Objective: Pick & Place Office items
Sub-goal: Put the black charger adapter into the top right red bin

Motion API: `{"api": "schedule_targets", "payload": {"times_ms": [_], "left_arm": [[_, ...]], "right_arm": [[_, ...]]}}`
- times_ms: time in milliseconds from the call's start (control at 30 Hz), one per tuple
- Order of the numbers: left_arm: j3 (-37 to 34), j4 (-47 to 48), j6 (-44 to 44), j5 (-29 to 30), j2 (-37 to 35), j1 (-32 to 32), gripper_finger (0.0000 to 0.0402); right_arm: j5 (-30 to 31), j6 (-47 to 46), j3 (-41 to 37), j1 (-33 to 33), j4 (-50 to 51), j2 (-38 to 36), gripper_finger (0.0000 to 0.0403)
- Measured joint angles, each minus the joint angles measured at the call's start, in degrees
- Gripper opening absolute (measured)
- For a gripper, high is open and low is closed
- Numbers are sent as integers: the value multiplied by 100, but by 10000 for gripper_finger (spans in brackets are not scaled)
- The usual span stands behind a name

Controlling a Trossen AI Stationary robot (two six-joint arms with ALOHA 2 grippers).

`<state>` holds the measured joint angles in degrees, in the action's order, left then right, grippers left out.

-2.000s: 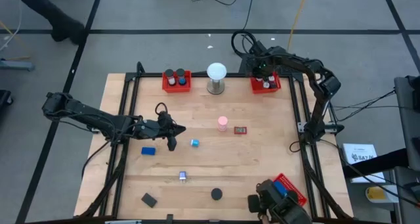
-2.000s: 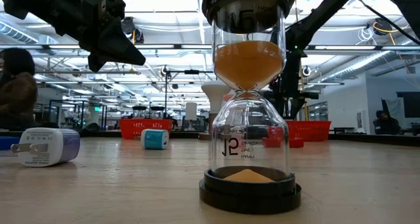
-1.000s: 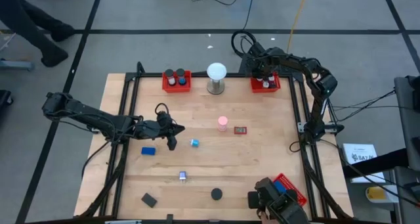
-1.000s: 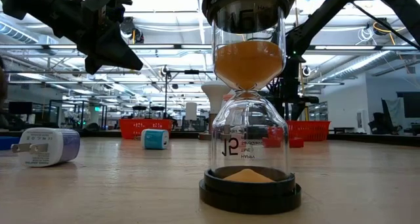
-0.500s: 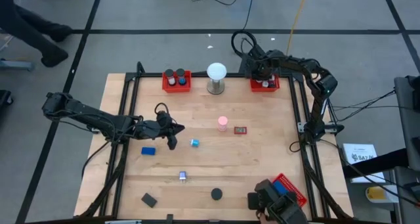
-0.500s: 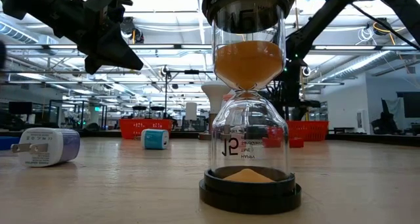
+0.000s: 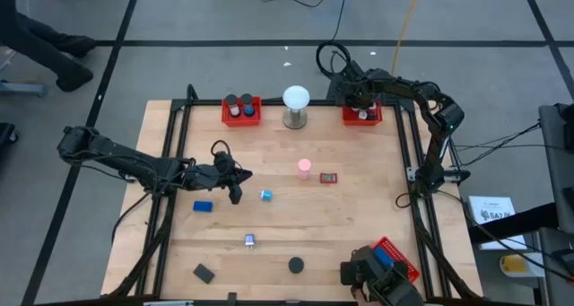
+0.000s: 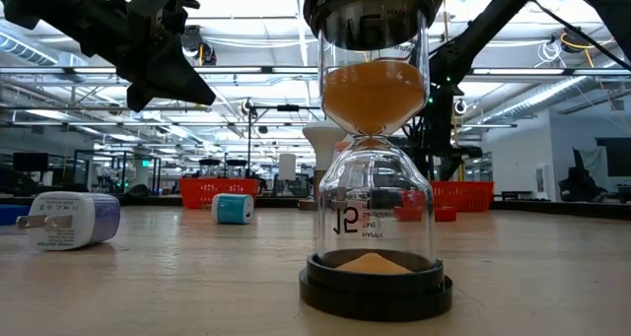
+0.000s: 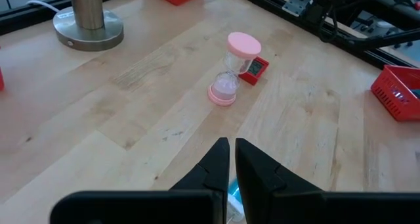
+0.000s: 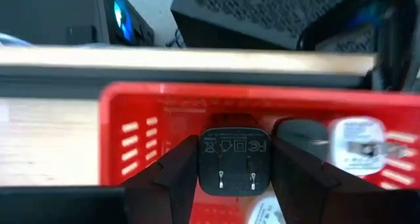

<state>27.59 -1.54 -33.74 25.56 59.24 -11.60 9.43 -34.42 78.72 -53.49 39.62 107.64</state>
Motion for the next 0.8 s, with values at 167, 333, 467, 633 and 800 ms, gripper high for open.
{"api": "schedule_targets", "payload": {"times_ms": [167, 333, 467, 633, 800], "left_arm": [[0, 0, 0, 0, 0, 0, 26], [0, 0, -24, 0, 0, 0, 26], [0, 0, -26, 0, 0, 0, 26], [0, 1, -26, 0, 0, -2, 26], [0, 2, -74, -1, 0, -3, 26]], "right_arm": [[107, -11, 0, -3, -131, -113, 197], [107, 99, 0, -4, -127, -127, 225], [94, 215, 0, -4, -178, -148, 230], [-74, 806, -2, -24, -70, -503, 198], [-665, 1488, 0, -39, 486, -875, 114]]}}
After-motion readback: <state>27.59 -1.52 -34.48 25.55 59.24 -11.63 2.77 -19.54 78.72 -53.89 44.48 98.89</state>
